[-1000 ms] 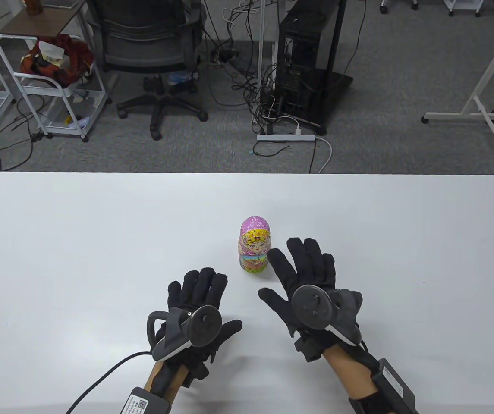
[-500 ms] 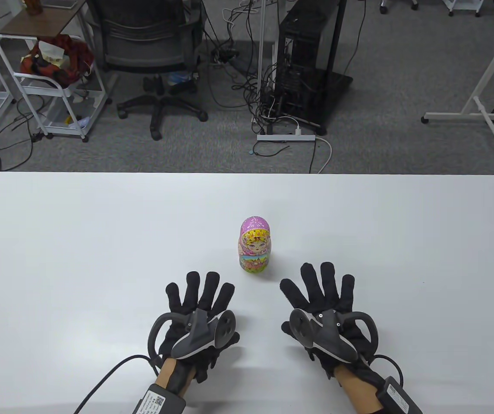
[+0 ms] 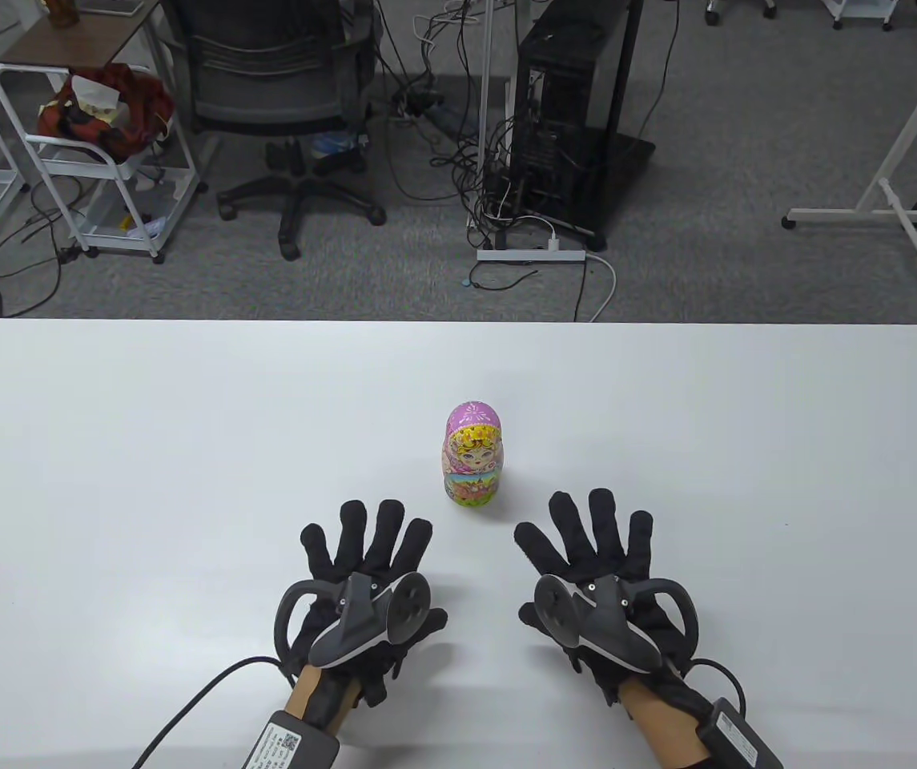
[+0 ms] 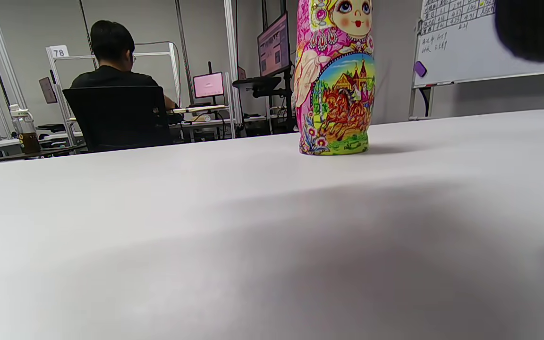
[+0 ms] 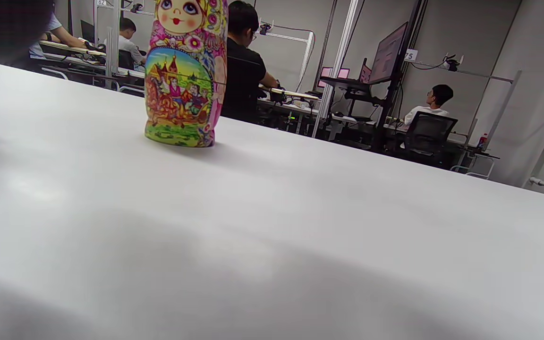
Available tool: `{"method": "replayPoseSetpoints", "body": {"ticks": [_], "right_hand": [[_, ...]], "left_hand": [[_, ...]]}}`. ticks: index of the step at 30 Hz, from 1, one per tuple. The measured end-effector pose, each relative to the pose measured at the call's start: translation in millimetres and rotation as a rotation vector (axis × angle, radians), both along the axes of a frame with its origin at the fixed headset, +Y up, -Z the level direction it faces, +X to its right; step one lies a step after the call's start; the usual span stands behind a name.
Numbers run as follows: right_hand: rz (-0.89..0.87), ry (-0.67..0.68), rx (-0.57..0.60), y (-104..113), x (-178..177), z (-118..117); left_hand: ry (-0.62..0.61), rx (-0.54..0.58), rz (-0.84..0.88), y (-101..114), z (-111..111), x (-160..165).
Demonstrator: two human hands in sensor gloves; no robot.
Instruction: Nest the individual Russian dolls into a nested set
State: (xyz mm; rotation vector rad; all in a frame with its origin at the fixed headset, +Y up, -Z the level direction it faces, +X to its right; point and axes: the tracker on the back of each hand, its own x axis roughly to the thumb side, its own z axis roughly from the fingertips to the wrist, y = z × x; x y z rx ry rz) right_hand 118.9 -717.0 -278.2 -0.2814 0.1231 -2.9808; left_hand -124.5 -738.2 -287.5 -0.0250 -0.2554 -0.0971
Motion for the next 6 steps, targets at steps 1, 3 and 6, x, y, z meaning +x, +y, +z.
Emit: {"method": "replayPoseSetpoints", "body": {"ticks": [1, 3, 6], "right_hand": [[-0.003, -0.001, -0.003, -0.1, 0.4, -0.1], [-0.014, -0.004, -0.012, -0.6, 1.4, -0.8], [-0.032, -0.001, -0.027, -2.1, 1.9, -1.4]], "left_hand": [[0.000, -0.004, 0.002, 0.3, 0.1, 0.1], [0.000, -0.005, 0.008, 0.0, -0.1, 0.1], [0.003, -0.015, 0.017, -0.7, -1.1, -1.0]]}}
